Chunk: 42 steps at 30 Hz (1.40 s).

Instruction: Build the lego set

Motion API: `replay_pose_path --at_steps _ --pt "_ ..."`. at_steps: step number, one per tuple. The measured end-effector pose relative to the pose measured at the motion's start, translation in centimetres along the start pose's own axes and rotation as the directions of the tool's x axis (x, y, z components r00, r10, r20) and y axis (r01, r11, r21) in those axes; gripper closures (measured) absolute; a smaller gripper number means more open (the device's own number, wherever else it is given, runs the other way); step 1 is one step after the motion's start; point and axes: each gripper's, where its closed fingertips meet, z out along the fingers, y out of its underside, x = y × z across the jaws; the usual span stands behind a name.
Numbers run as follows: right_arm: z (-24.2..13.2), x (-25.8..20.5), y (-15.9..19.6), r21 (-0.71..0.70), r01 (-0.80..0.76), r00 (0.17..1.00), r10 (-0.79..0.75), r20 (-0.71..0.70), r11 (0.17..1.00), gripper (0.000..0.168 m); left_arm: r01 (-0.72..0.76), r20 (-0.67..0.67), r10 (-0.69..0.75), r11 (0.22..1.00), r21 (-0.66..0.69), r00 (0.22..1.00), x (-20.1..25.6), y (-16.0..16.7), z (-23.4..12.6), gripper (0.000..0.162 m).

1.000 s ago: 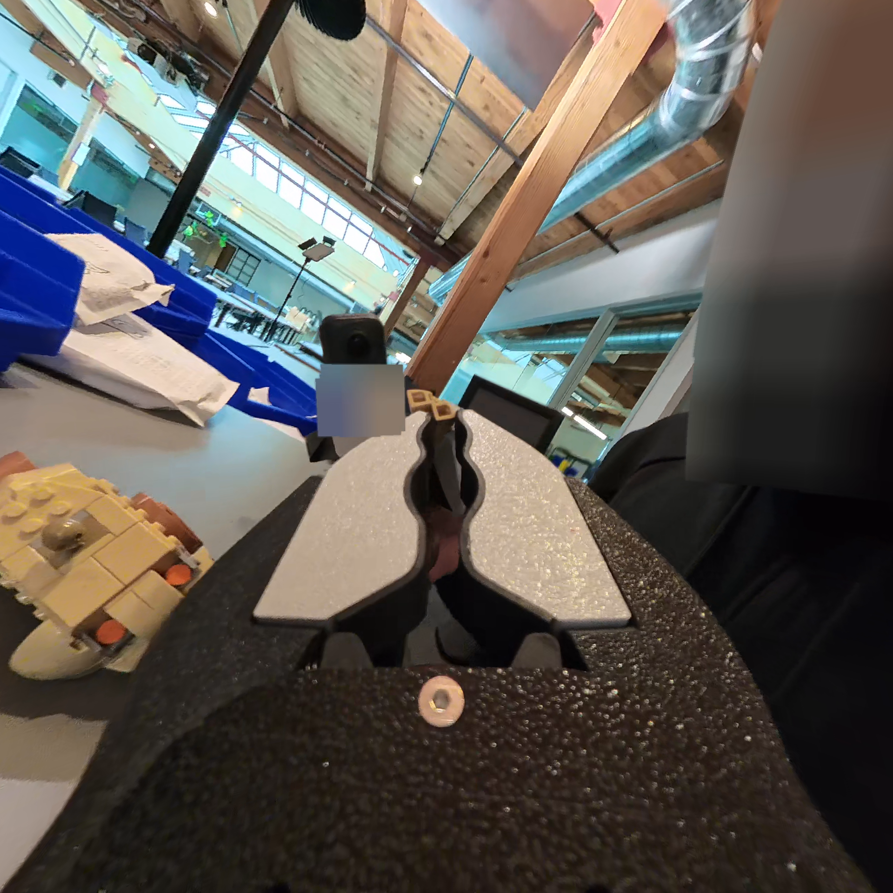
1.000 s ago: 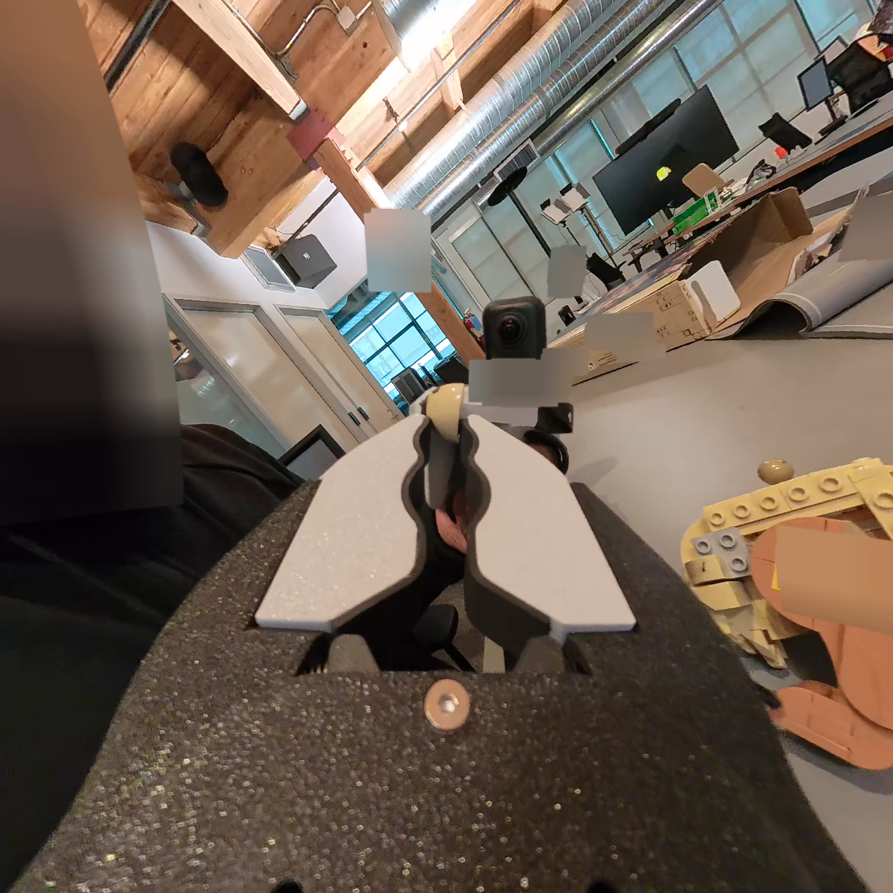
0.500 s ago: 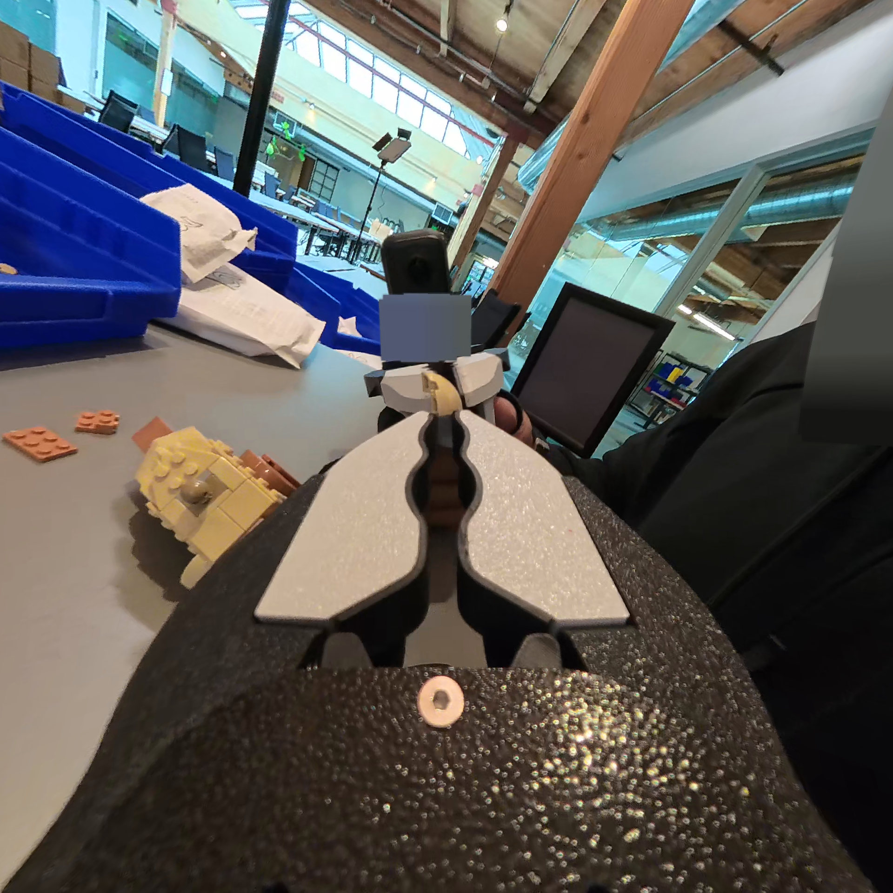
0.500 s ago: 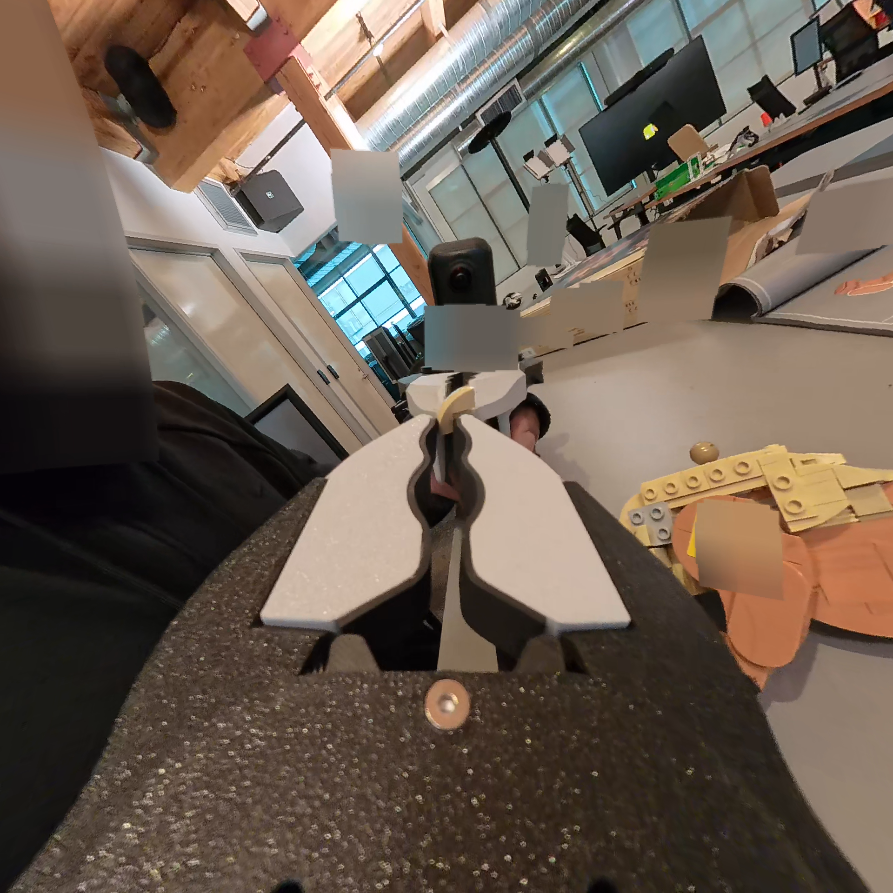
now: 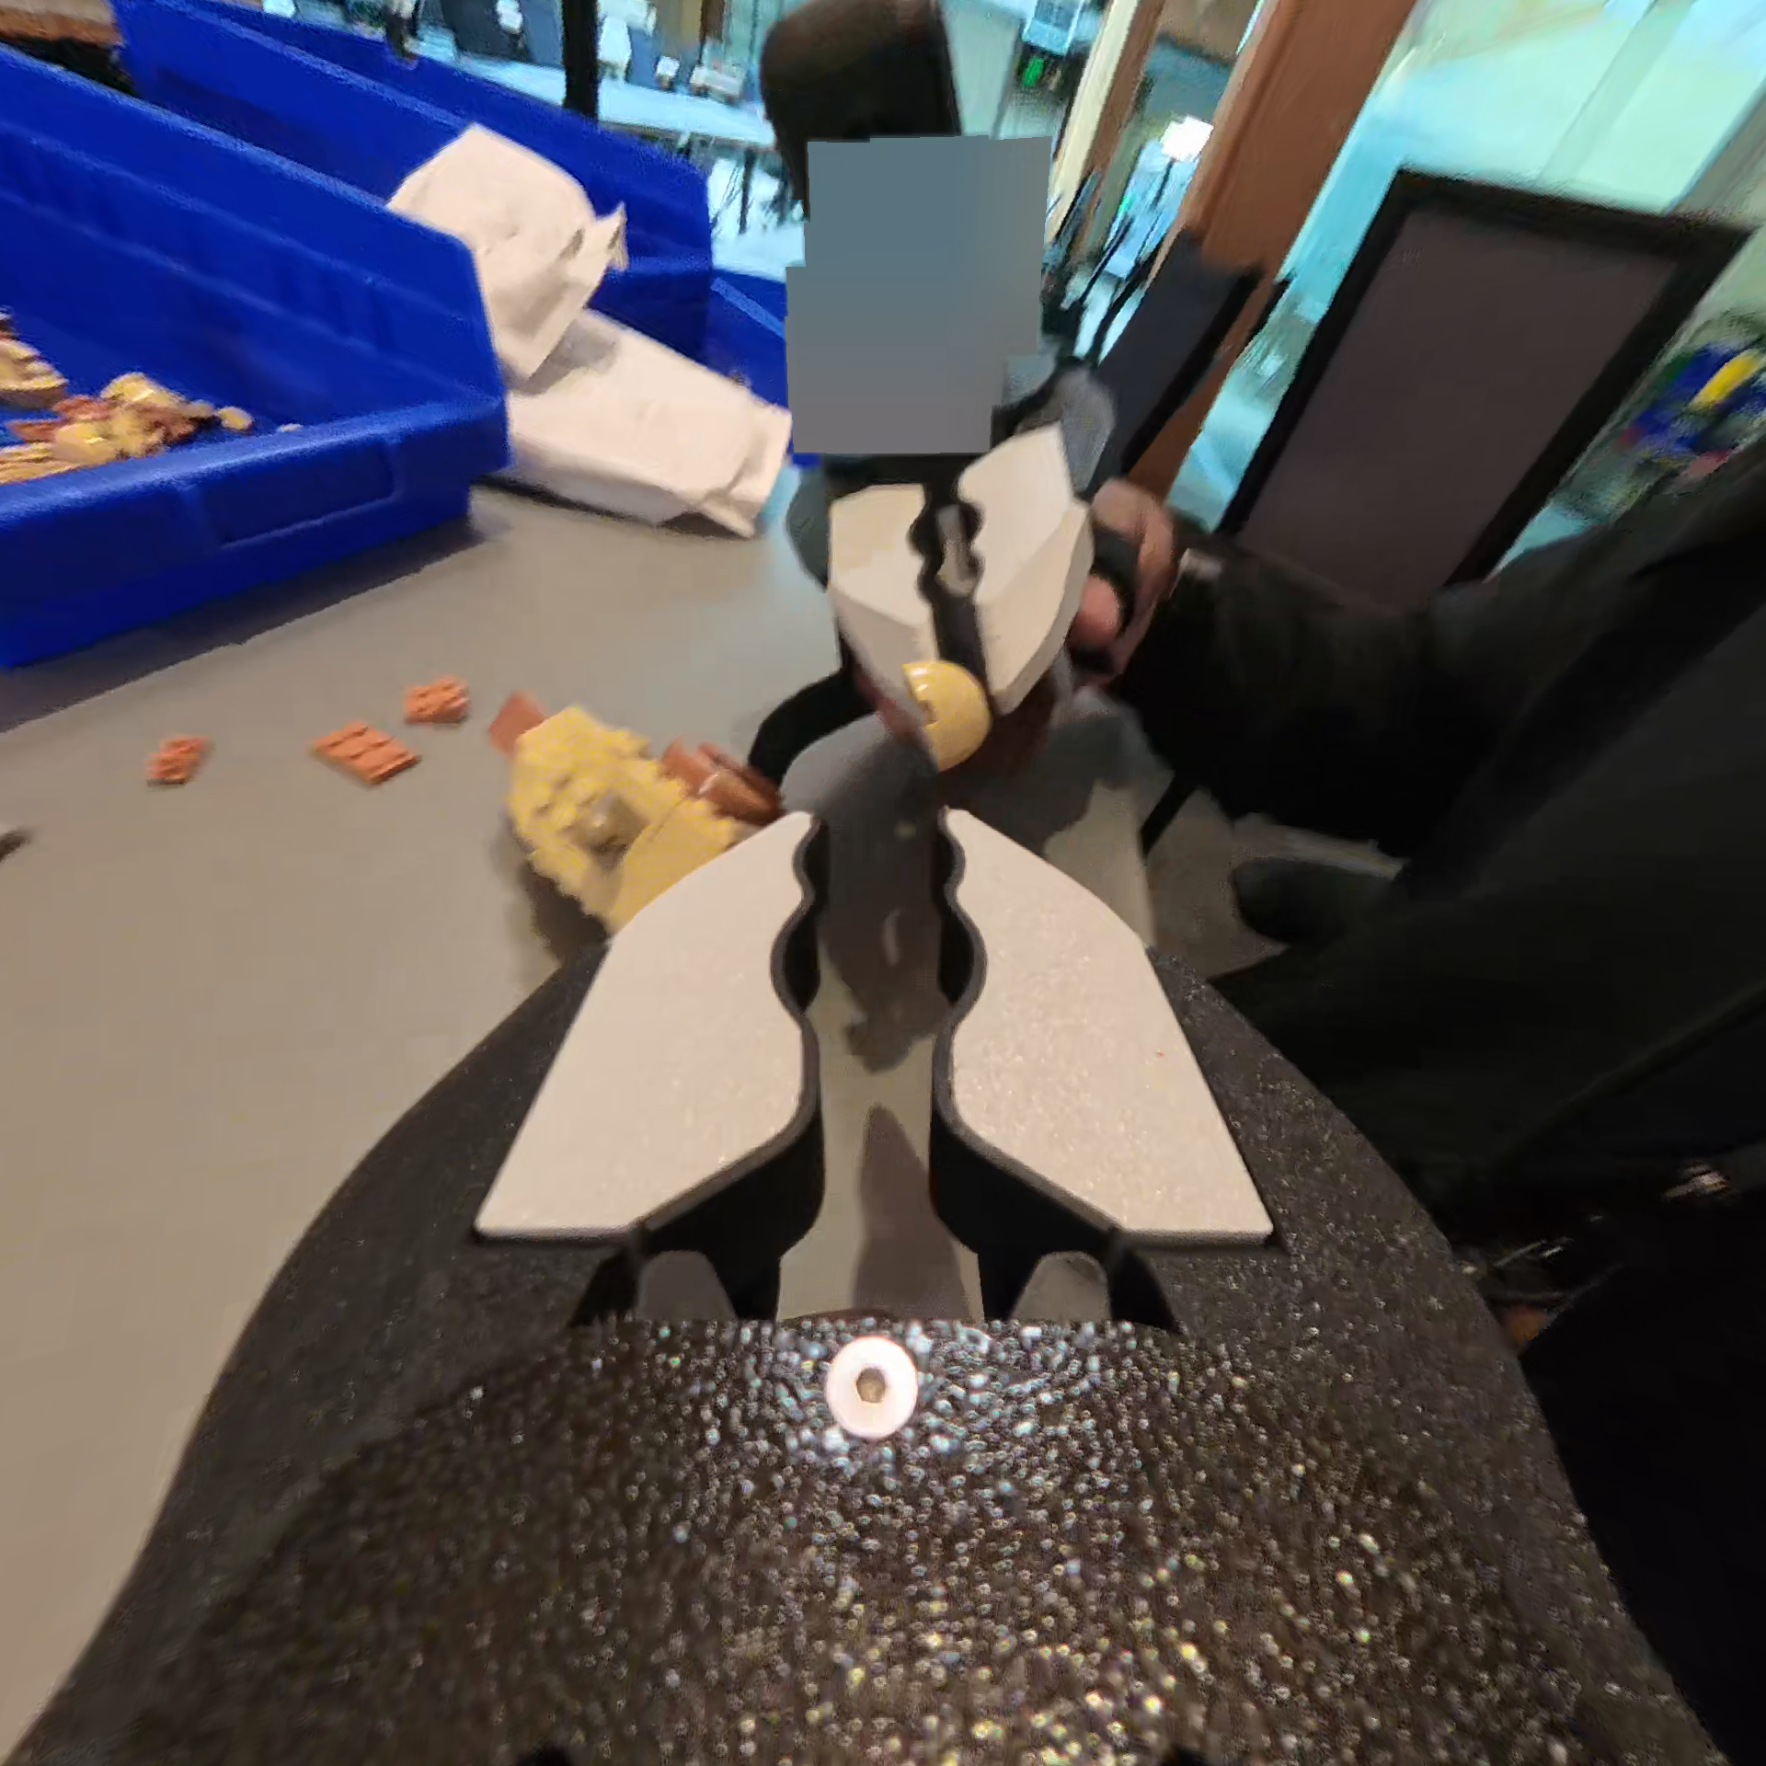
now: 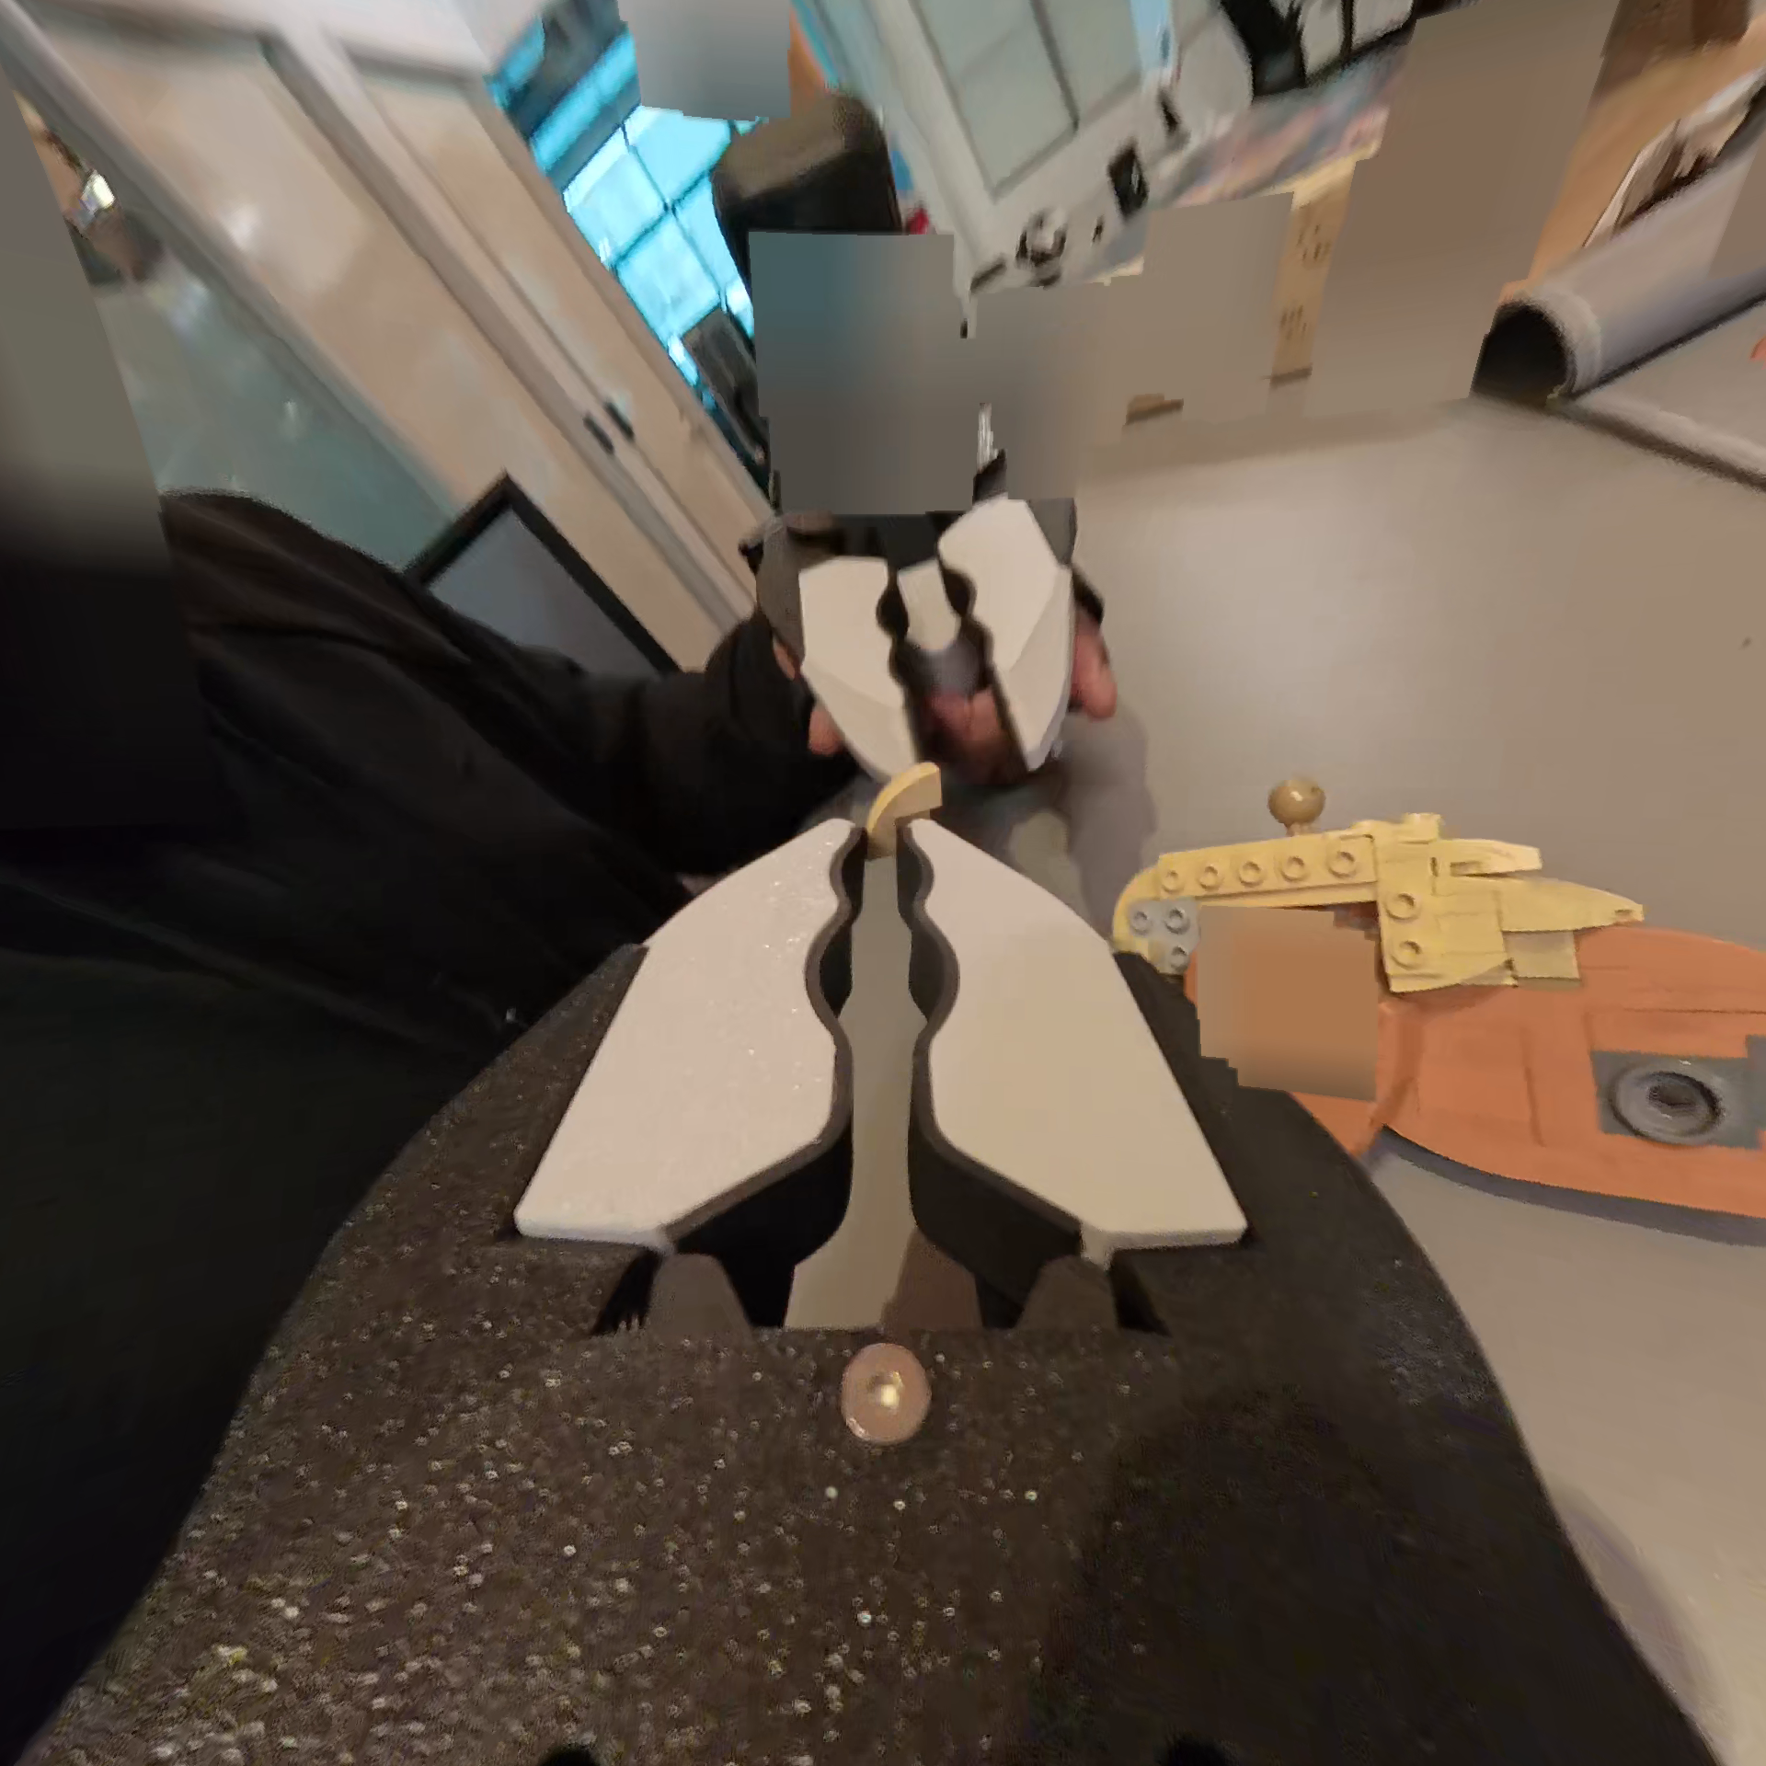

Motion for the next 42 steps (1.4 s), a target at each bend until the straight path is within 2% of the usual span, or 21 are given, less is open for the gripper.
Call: replay_pose_path --at_steps 3,8,23,26,29,31,34,42 --pt "-0.1 1.2 0.8 -0.132 -0.001 1.000 -0.002 -0.020 0.991 0.162 -0.066 0.072 0.076 0.989 -0.129 0.994 -2.2 1.5 -0.5 0.141" --pt "0.1 3.1 1.6 -0.262 -0.060 0.997 0.046 -0.057 0.963 0.162 -0.082 0.055 0.097 0.970 -0.227 0.994 -3.4 2.7 -0.1 0.142" --pt "0.2 4.6 2.2 -0.352 -0.154 0.984 0.110 -0.141 0.923 0.162 -0.150 0.038 0.172 0.934 -0.323 0.984 -4.2 3.6 0.9 0.142" --pt "0.2 4.6 2.2 -0.351 -0.156 0.982 0.105 -0.159 0.923 0.162 -0.183 0.059 0.219 0.914 -0.362 0.974 -4.8 4.0 0.8 0.135" --pt "0.2 4.6 2.3 -0.354 -0.150 0.981 0.094 -0.171 0.923 0.162 -0.227 0.066 0.277 0.883 -0.410 0.959 -5.6 4.5 0.7 0.119" --pt "0.2 4.6 2.4 -0.354 -0.150 0.981 0.094 -0.172 0.923 0.162 -0.261 0.043 0.311 0.858 -0.442 0.949 -6.2 4.9 0.8 0.108" --pt "0.3 4.6 2.5 -0.353 -0.152 0.981 0.096 -0.171 0.923 0.162 -0.319 -0.057 0.334 0.816 -0.482 0.941 -6.6 5.7 1.0 0.103" --pt "0.2 4.7 2.6 -0.335 -0.151 0.982 0.101 -0.161 0.930 0.162 -0.430 -0.252 0.349 0.758 -0.490 0.902 -6.4 6.2 2.5 0.118"
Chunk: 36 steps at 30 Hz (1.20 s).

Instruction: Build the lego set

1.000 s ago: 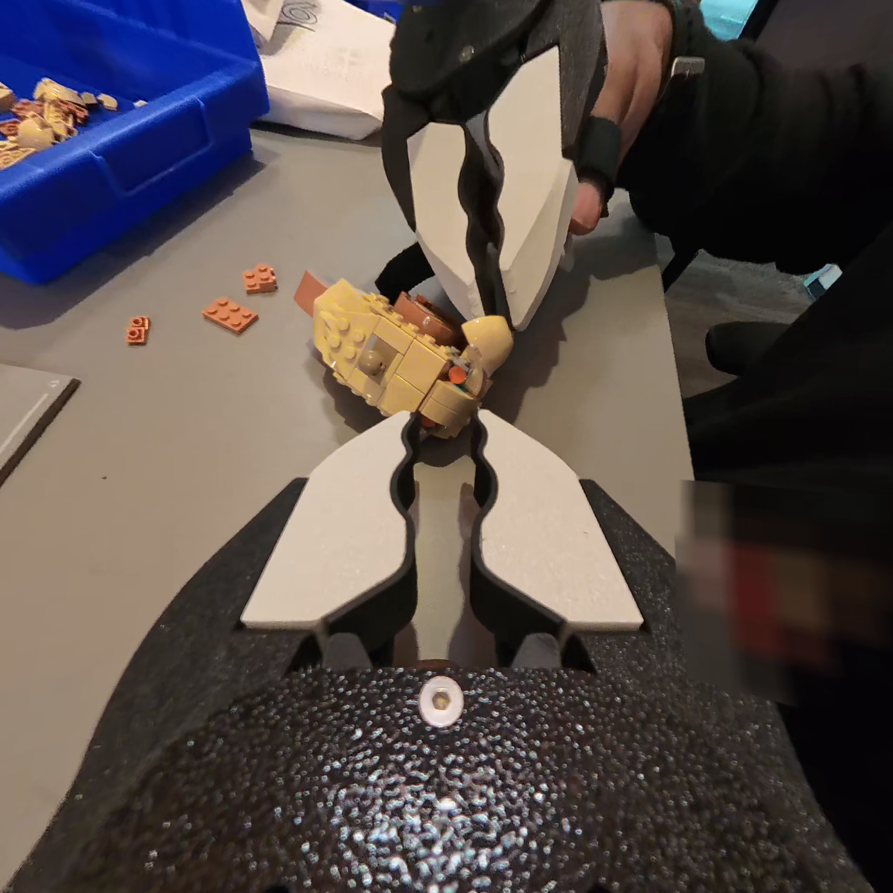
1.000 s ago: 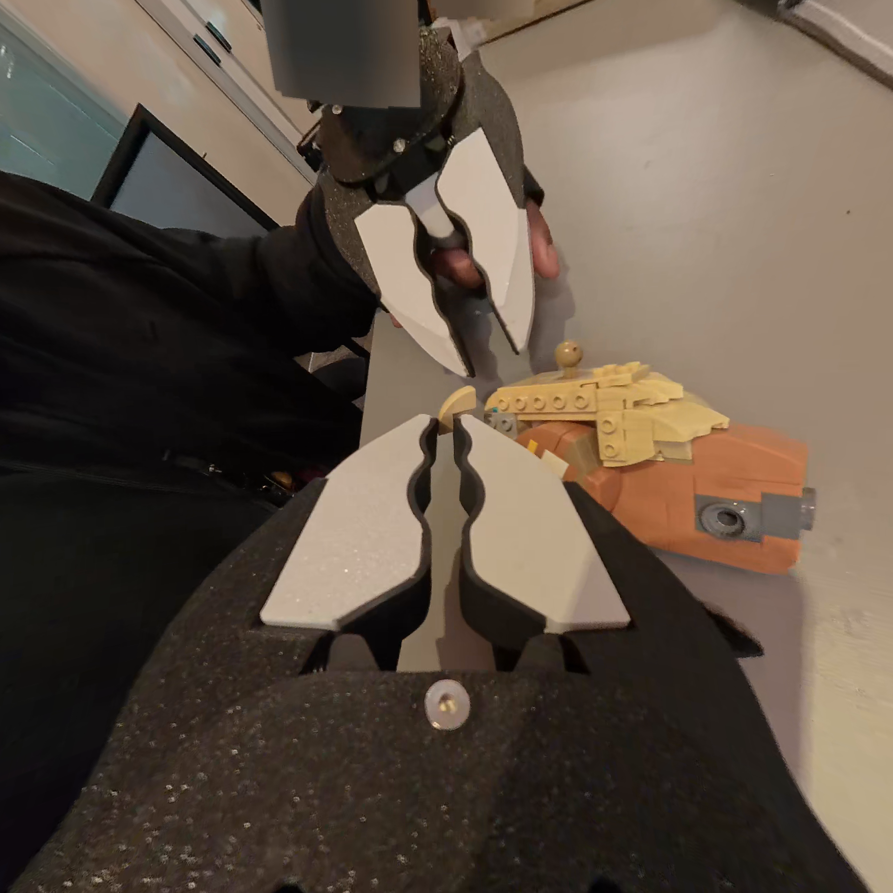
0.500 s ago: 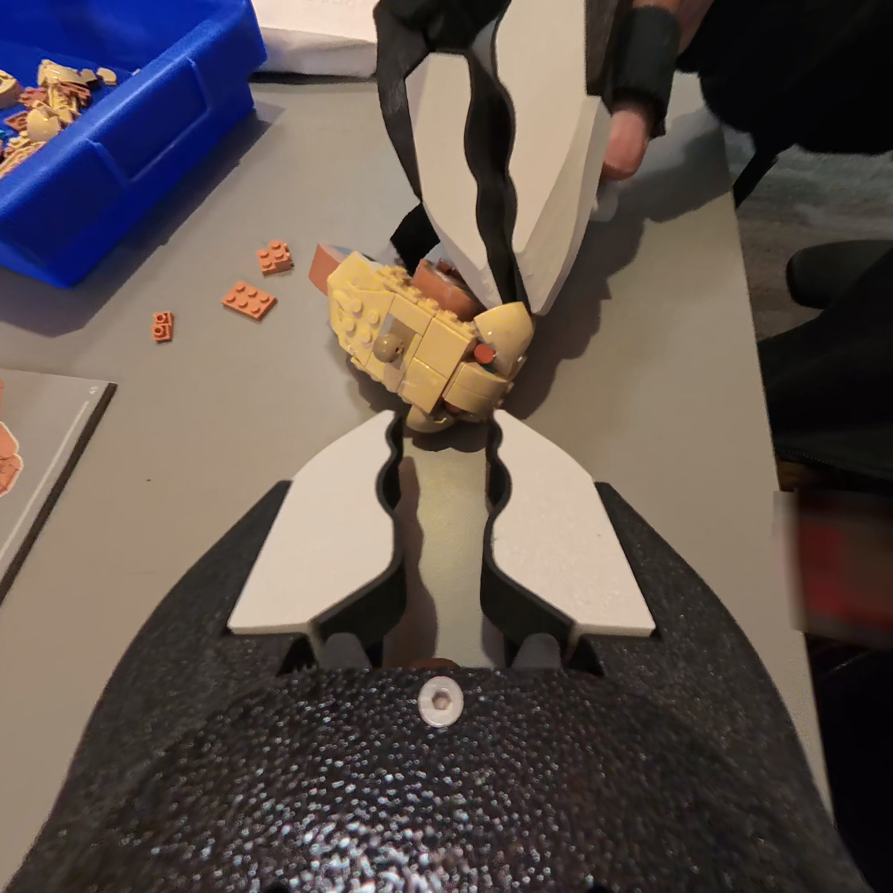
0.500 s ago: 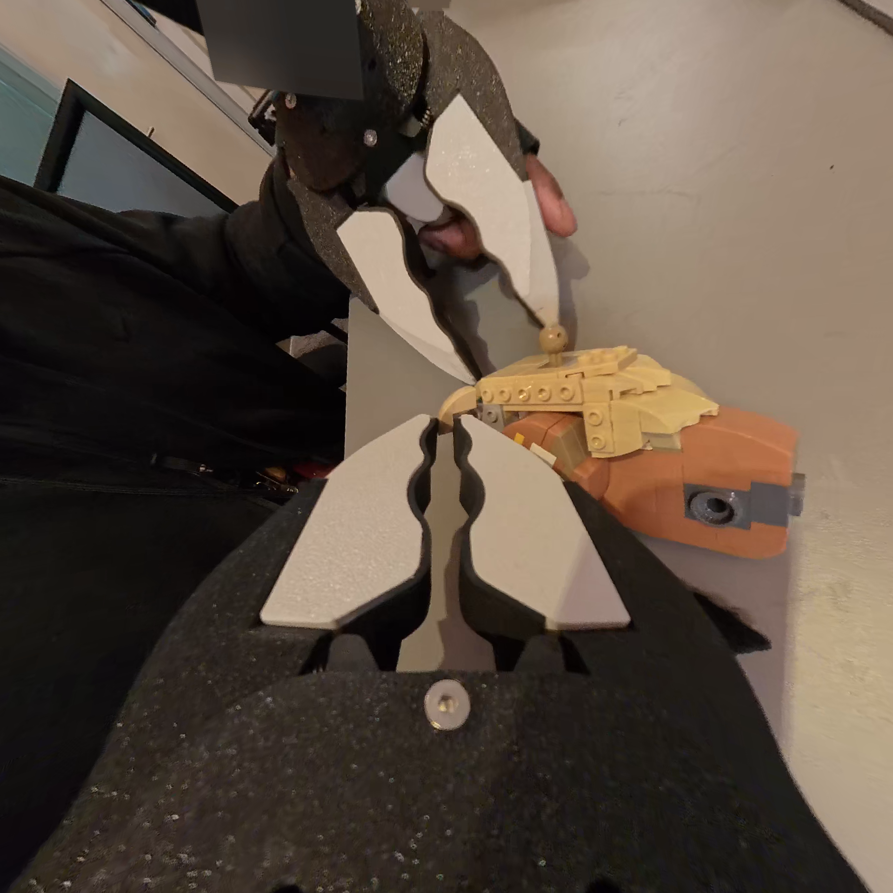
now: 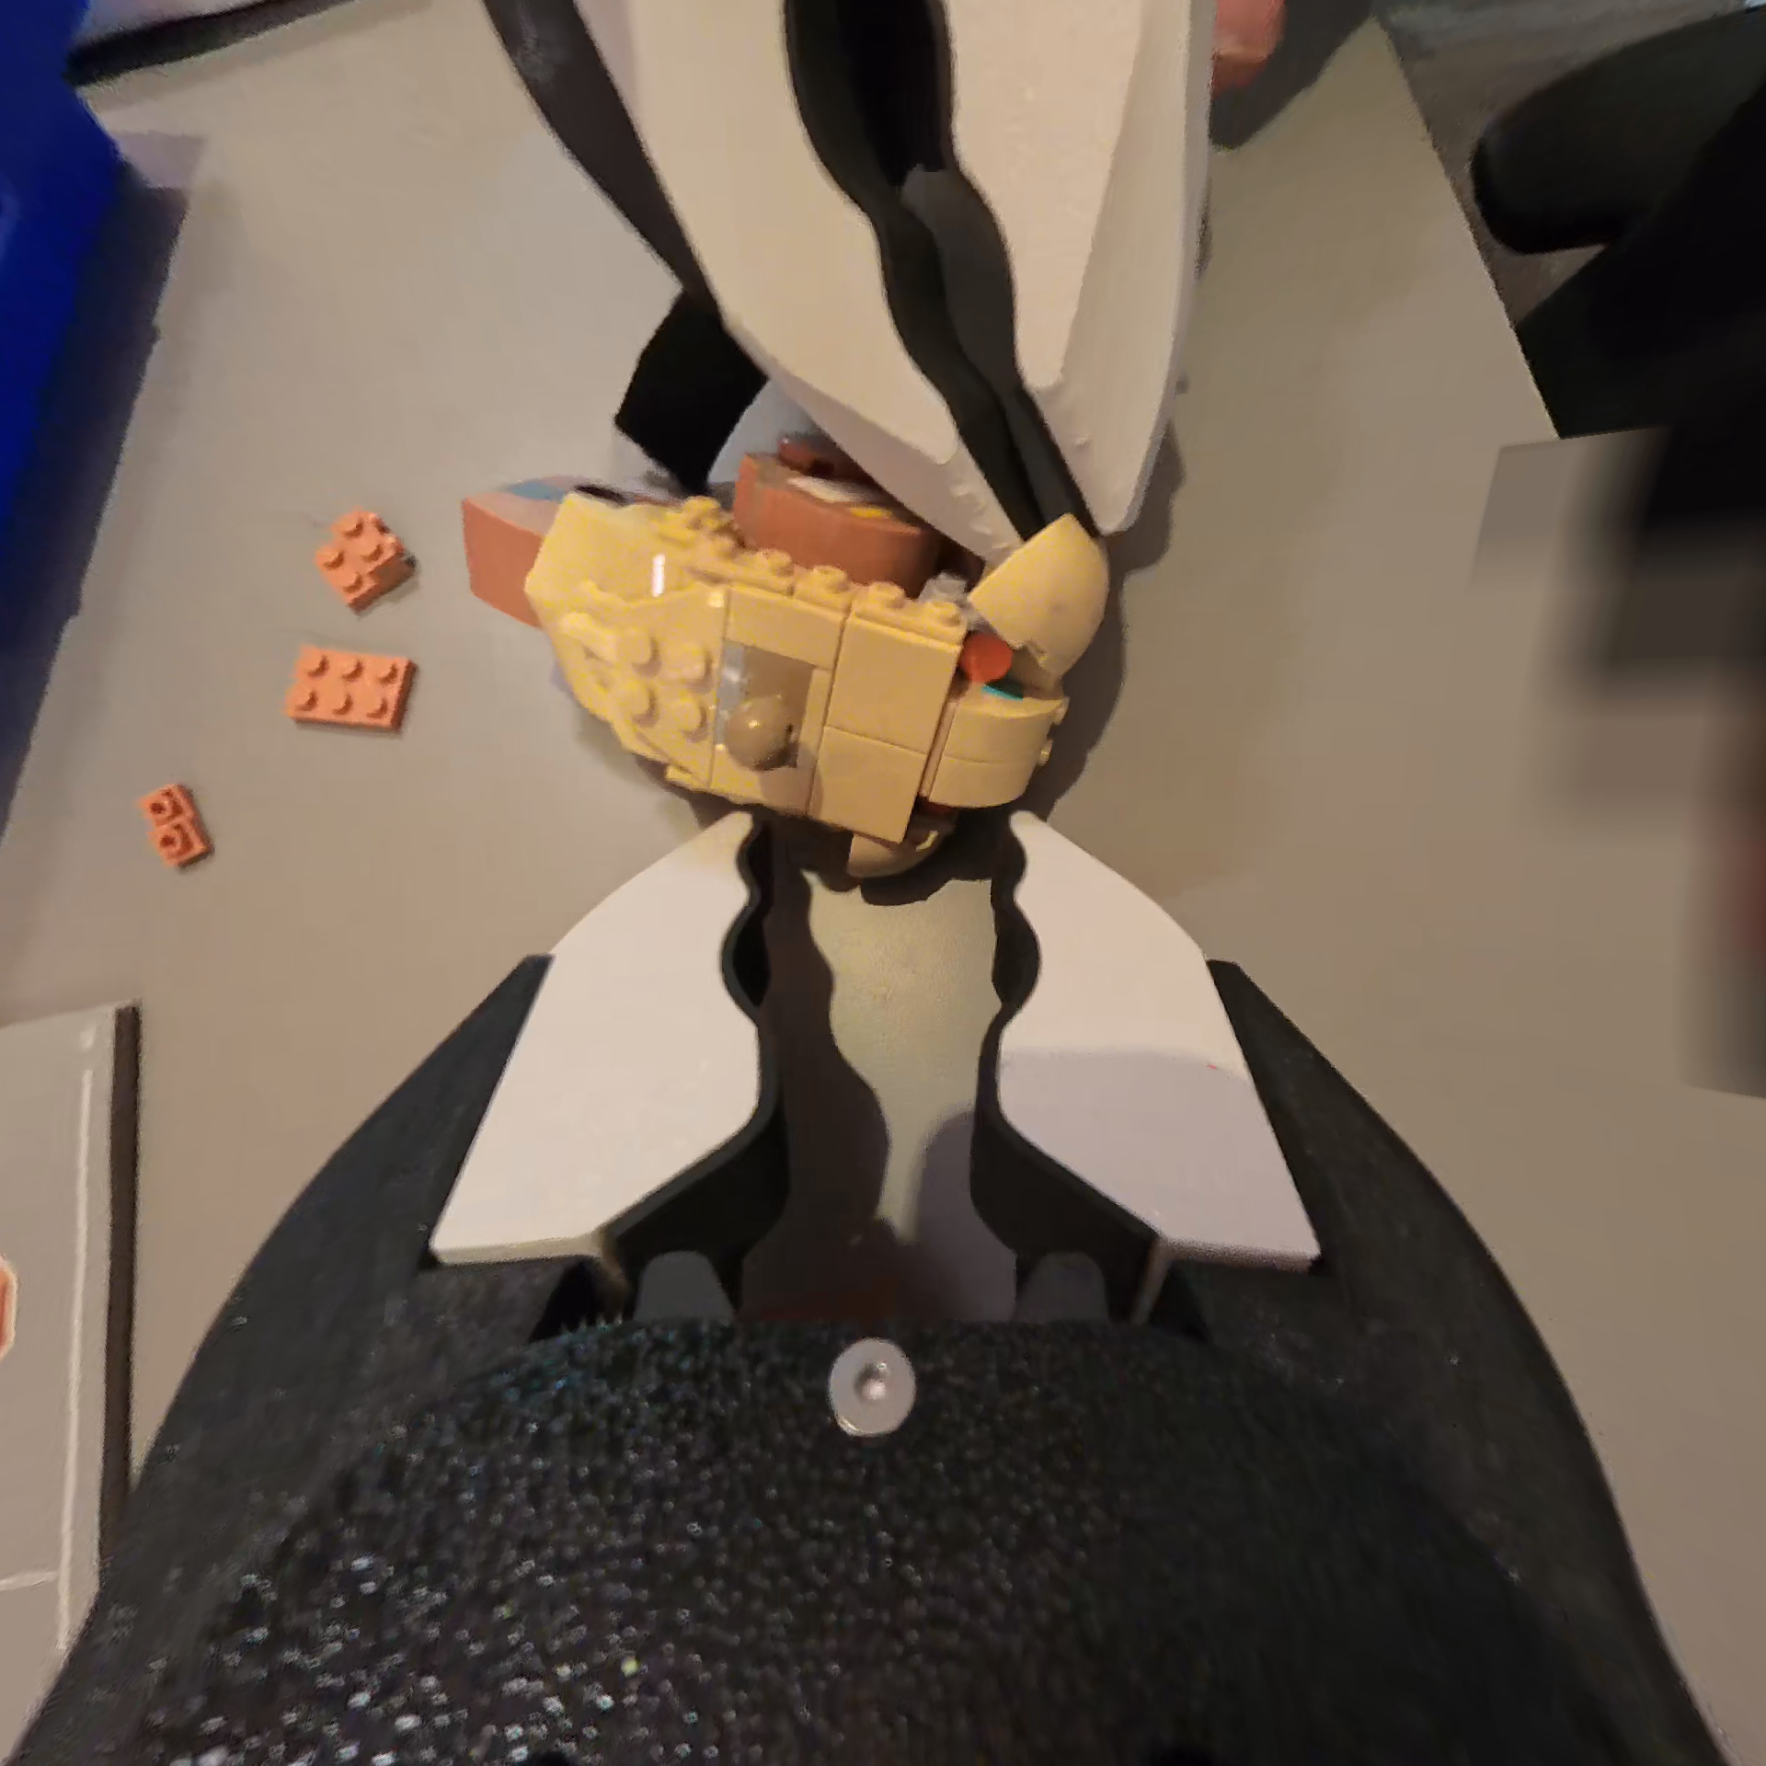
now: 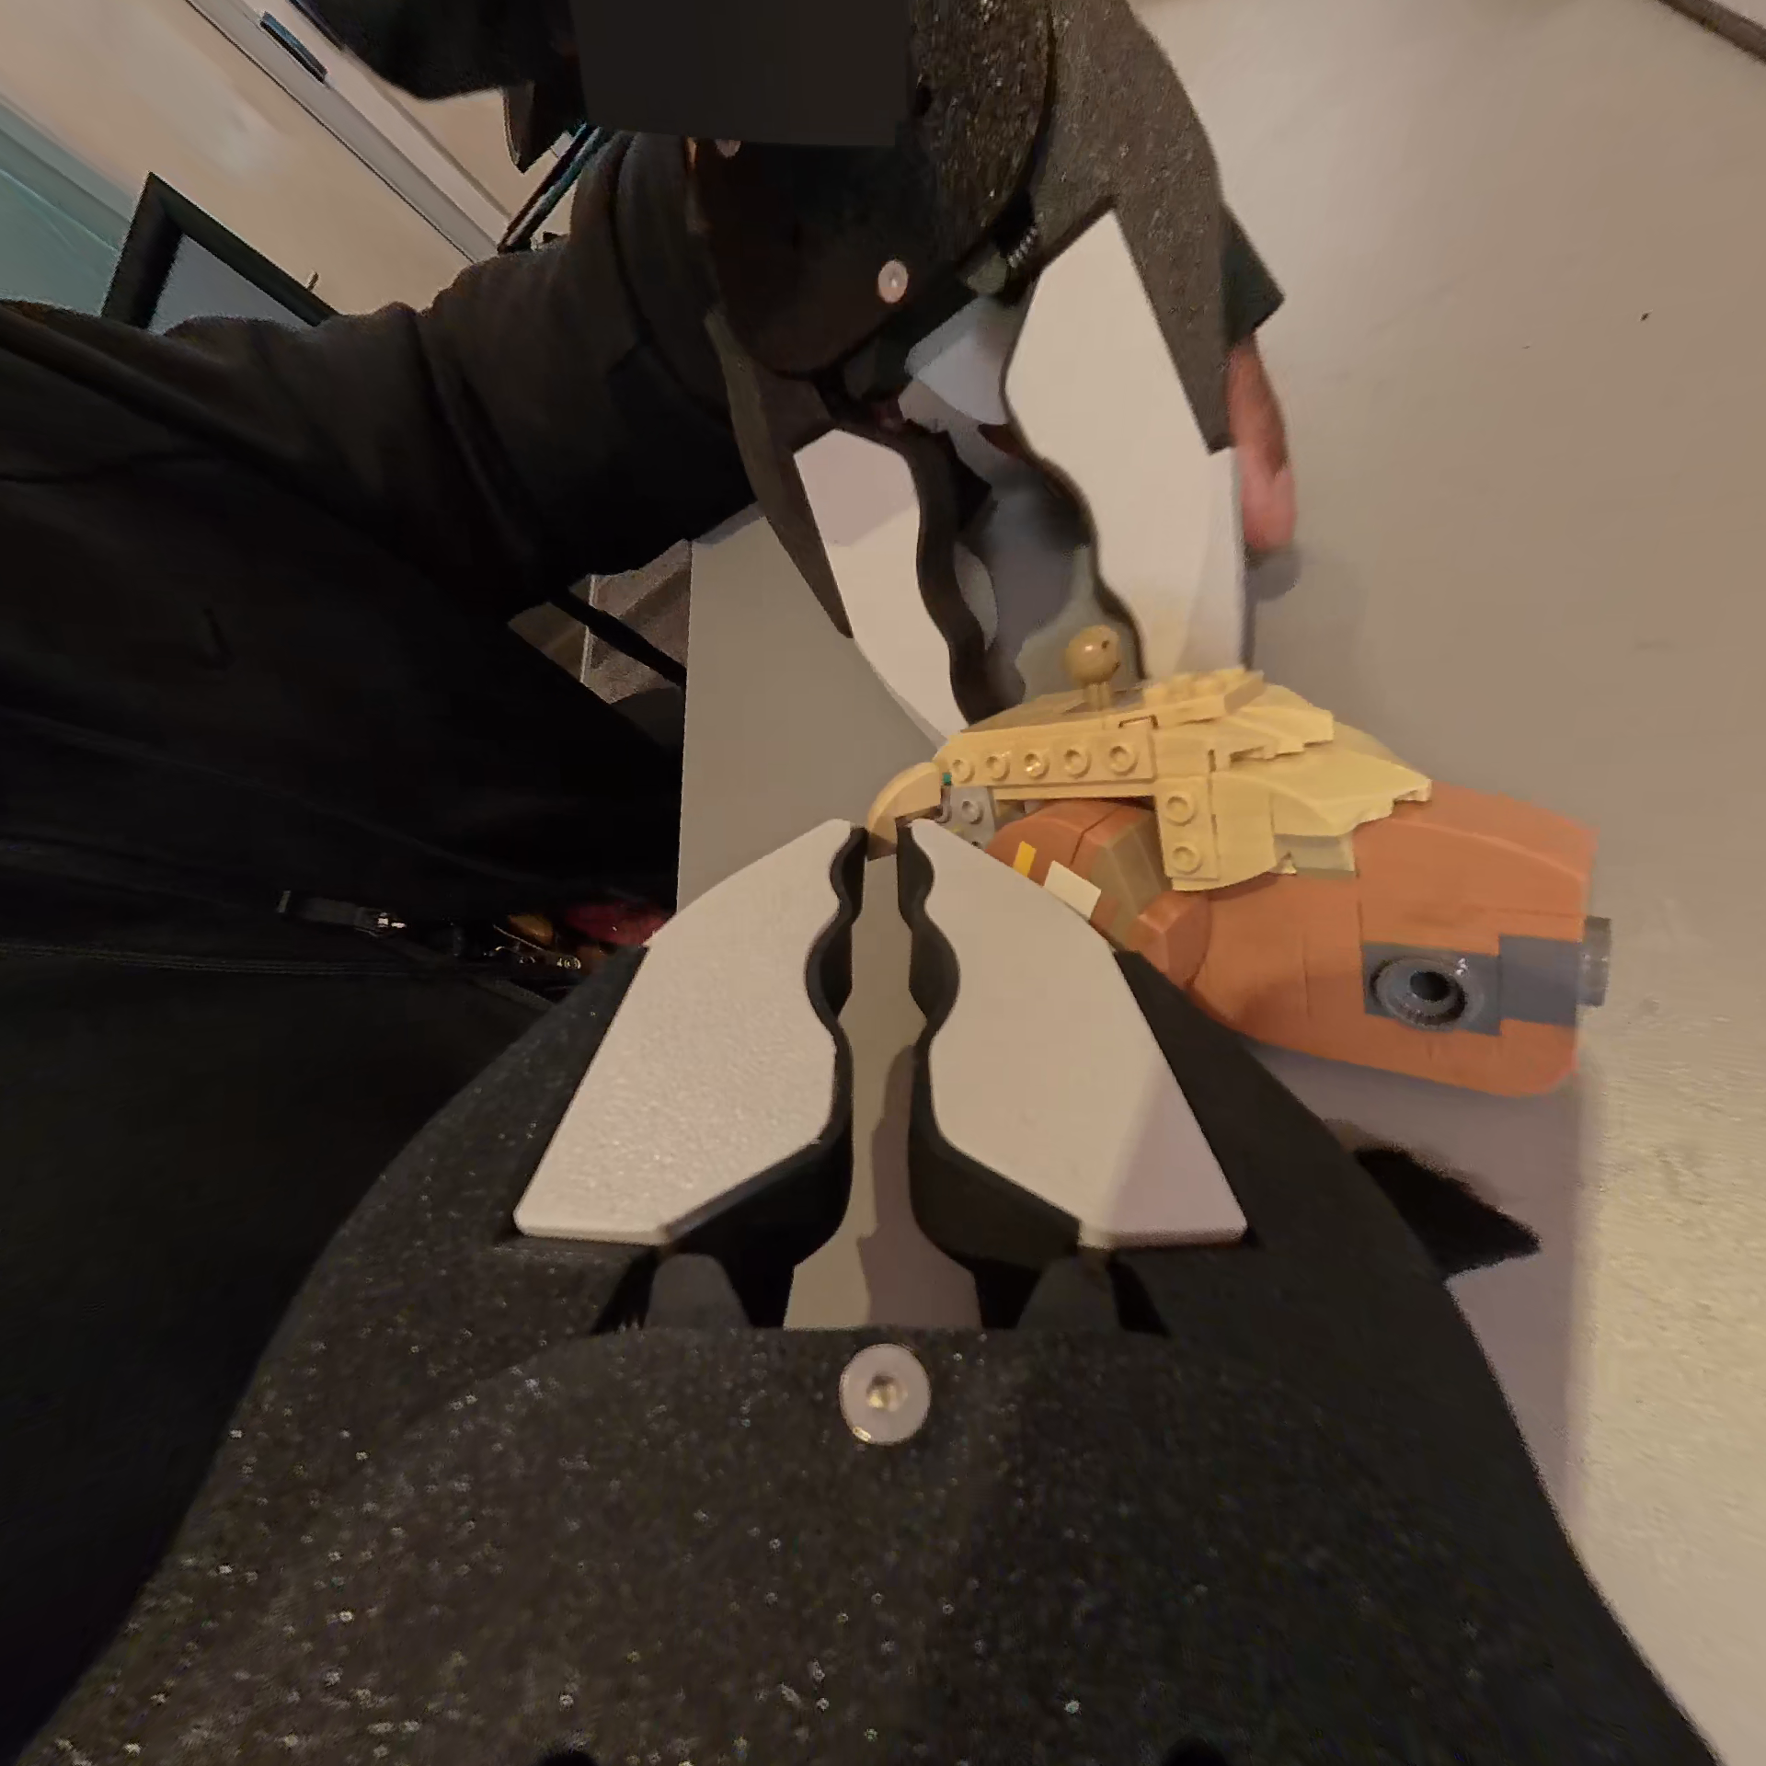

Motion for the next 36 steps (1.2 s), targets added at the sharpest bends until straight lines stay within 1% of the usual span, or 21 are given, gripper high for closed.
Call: replay_pose_path --at_steps 2,3,7,8,16,24,31,33,36 --pt "-0.1 -0.1 0.0 0.009 -0.002 1.000 0.002 0.012 1.000 0.162 -0.017 -0.001 0.017 1.000 0.008 1.000 0.0 -0.3 0.2 0.123" --pt "-0.3 -0.2 0.0 0.014 -0.002 1.000 0.002 0.018 1.000 0.162 -0.017 -0.002 0.017 1.000 0.012 1.000 0.0 -0.4 0.2 0.130" --pt "-0.6 -0.3 0.2 0.023 0.001 1.000 -0.001 0.022 1.000 0.162 -0.036 0.018 0.035 0.999 0.039 0.999 0.0 -0.8 0.1 0.131" --pt "-0.8 -0.3 0.2 0.026 0.002 1.000 -0.003 0.021 1.000 0.162 -0.039 0.016 0.038 0.998 0.044 0.999 0.1 -0.9 0.0 0.141" --pt "-2.0 -0.5 0.9 0.042 0.006 1.000 -0.006 -0.001 0.999 0.162 -0.058 0.021 0.057 0.998 0.020 0.998 0.7 -1.8 0.4 0.144" --pt "-2.7 -0.1 1.6 0.037 0.029 0.994 -0.025 -0.105 0.999 0.161 -0.068 0.010 0.068 0.998 -0.011 0.998 1.2 -1.8 1.6 0.150" --pt "-2.8 0.0 1.7 0.028 0.064 0.984 -0.059 -0.167 0.998 0.161 -0.049 0.024 0.049 0.999 0.002 0.999 1.2 -1.9 1.7 0.150" --pt "-2.9 -0.2 1.7 0.035 0.067 0.987 -0.061 -0.151 0.997 0.162 -0.049 0.027 0.049 0.999 0.004 0.998 1.2 -1.9 1.7 0.150" --pt "-3.3 -0.9 1.5 0.072 0.055 0.995 -0.049 -0.084 0.996 0.162 -0.050 0.026 0.050 0.999 0.007 0.998 1.3 -1.9 1.6 0.150"
